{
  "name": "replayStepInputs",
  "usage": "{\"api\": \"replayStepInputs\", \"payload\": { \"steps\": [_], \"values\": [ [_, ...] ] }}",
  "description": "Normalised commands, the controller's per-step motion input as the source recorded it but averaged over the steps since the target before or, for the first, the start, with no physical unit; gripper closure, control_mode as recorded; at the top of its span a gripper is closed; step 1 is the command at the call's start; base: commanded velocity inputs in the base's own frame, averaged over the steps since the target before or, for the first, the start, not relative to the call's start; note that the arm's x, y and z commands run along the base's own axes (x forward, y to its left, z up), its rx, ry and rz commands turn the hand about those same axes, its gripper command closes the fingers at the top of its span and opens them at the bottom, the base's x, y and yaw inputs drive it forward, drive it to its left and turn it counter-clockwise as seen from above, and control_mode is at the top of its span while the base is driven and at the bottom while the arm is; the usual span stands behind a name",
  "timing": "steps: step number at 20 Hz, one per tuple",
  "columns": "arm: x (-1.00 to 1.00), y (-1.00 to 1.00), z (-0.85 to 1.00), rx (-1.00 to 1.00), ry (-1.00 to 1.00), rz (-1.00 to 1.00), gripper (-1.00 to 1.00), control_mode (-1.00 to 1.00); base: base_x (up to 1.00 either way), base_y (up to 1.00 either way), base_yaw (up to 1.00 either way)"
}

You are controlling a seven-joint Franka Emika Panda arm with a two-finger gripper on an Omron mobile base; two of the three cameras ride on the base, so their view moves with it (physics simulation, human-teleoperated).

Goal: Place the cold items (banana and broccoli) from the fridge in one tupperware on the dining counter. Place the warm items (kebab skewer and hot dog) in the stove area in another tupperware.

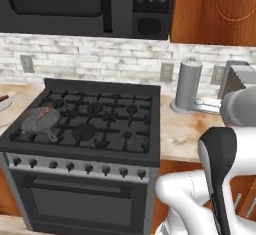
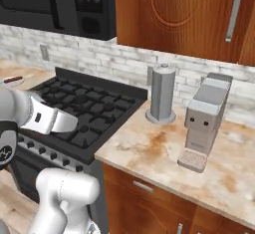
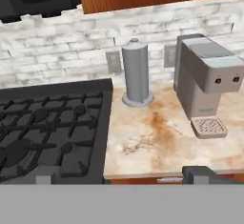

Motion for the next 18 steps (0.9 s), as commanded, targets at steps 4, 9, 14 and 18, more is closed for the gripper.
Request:
{"api": "replayStepInputs", "payload": {
  "steps": [4, 9, 14, 18],
  "values": [
    [0.00, 0.00, 0.00, 0.00, 0.00, 0.00, -1.00, 1.00, 0.39, 1.00, -0.42],
    [0.00, 0.00, 0.00, 0.00, 0.00, 0.00, -1.00, 1.00, 0.24, 1.00, -0.42],
    [0.00, 0.00, 0.00, 0.00, 0.00, 0.00, -1.00, 1.00, 0.01, 1.00, -0.26],
    [0.00, 0.00, 0.00, 0.00, 0.00, 0.00, -1.00, 1.00, -0.03, 1.00, -0.21]
  ]
}}
